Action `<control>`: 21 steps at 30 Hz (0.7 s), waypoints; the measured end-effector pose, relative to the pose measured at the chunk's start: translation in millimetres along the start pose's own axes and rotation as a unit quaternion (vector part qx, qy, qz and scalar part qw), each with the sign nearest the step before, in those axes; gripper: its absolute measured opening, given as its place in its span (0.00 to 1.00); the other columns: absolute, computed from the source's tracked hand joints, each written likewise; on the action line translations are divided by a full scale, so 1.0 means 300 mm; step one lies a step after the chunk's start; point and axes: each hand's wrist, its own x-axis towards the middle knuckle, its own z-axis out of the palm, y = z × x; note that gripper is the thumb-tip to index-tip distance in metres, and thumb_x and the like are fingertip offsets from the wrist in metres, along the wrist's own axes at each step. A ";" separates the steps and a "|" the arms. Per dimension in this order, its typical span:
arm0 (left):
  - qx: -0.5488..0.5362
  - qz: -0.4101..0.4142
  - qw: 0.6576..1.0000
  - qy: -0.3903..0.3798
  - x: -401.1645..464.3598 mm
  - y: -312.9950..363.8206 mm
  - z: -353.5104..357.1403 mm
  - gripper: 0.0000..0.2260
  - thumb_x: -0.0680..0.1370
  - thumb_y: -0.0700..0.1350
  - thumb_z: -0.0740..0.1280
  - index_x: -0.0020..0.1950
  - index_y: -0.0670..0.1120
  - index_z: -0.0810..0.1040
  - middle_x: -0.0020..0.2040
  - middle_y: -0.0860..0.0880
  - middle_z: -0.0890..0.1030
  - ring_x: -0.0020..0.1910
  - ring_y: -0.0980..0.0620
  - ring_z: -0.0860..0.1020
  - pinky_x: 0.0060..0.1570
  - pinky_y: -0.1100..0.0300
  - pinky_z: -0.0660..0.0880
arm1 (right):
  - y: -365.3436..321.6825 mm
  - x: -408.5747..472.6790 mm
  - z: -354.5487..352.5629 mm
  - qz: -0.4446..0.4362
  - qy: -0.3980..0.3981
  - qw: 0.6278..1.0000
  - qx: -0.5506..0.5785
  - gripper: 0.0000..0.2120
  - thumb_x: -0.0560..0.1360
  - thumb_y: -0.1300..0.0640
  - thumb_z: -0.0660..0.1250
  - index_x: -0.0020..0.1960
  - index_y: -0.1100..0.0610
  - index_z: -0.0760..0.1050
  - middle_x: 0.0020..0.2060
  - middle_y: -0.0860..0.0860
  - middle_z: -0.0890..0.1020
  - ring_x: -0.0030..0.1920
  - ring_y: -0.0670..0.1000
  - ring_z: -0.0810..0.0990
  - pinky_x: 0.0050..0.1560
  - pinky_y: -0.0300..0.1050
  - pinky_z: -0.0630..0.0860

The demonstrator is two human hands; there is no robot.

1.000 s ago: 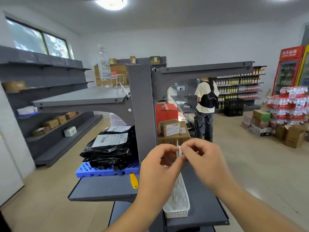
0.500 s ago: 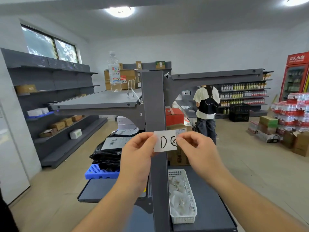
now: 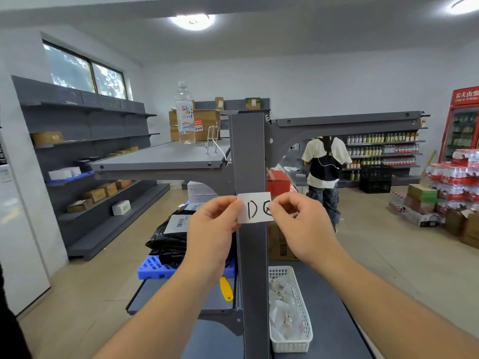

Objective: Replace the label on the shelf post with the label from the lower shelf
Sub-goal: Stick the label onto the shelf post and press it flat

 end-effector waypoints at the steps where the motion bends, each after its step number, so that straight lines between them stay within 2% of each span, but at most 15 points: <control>1: 0.014 0.011 1.000 0.004 0.011 0.004 -0.001 0.04 0.80 0.37 0.70 0.49 0.45 0.85 0.43 0.46 0.89 0.35 0.58 0.85 0.35 0.68 0.79 | -0.001 0.009 0.005 -0.006 0.003 1.000 -0.003 0.08 0.81 0.55 0.69 0.44 0.51 0.82 0.32 0.47 0.81 0.27 0.39 0.74 0.31 0.29 0.70; 3: 0.037 0.030 0.999 0.016 0.032 0.008 -0.001 0.04 0.79 0.37 0.72 0.51 0.44 0.84 0.45 0.44 0.89 0.32 0.59 0.83 0.34 0.68 0.79 | -0.001 0.027 0.016 -0.016 0.011 1.000 -0.005 0.08 0.81 0.56 0.69 0.44 0.51 0.82 0.31 0.47 0.80 0.25 0.39 0.73 0.30 0.29 0.69; 7: 0.126 0.078 0.988 0.043 0.079 0.001 -0.006 0.04 0.77 0.41 0.74 0.50 0.49 0.84 0.44 0.51 0.89 0.43 0.58 0.87 0.43 0.61 0.84 | 0.005 0.055 0.035 -0.043 0.030 0.999 -0.015 0.09 0.82 0.56 0.68 0.43 0.48 0.80 0.32 0.46 0.80 0.27 0.39 0.74 0.31 0.29 0.69; 9: 0.156 0.101 0.981 0.054 0.093 0.003 -0.004 0.04 0.77 0.43 0.75 0.47 0.52 0.85 0.43 0.54 0.89 0.43 0.59 0.87 0.46 0.58 0.84 | 0.010 0.065 0.044 -0.053 0.037 0.998 -0.018 0.08 0.82 0.56 0.68 0.44 0.49 0.80 0.34 0.47 0.81 0.28 0.40 0.74 0.33 0.29 0.70; 15: 0.186 0.154 0.968 0.069 0.111 -0.001 0.011 0.08 0.76 0.43 0.76 0.47 0.56 0.82 0.41 0.55 0.87 0.42 0.61 0.85 0.42 0.67 0.81 | 0.039 0.092 0.061 -0.101 0.063 0.989 -0.085 0.07 0.82 0.57 0.67 0.46 0.55 0.81 0.38 0.48 0.81 0.40 0.47 0.77 0.40 0.33 0.71; 18: 0.201 0.172 0.962 0.073 0.114 -0.006 0.014 0.08 0.76 0.43 0.75 0.52 0.54 0.81 0.42 0.54 0.86 0.42 0.60 0.84 0.41 0.72 0.78 | 0.050 0.107 0.064 -0.118 0.064 0.984 -0.119 0.07 0.82 0.57 0.67 0.46 0.55 0.80 0.38 0.47 0.80 0.41 0.46 0.77 0.41 0.34 0.70; 21: 0.208 0.186 0.957 0.075 0.122 -0.012 0.011 0.11 0.77 0.43 0.75 0.56 0.52 0.80 0.43 0.53 0.86 0.42 0.59 0.84 0.43 0.71 0.79 | 0.059 0.121 0.068 -0.123 0.065 0.981 -0.135 0.07 0.82 0.56 0.67 0.46 0.55 0.80 0.39 0.48 0.80 0.41 0.46 0.77 0.41 0.35 0.71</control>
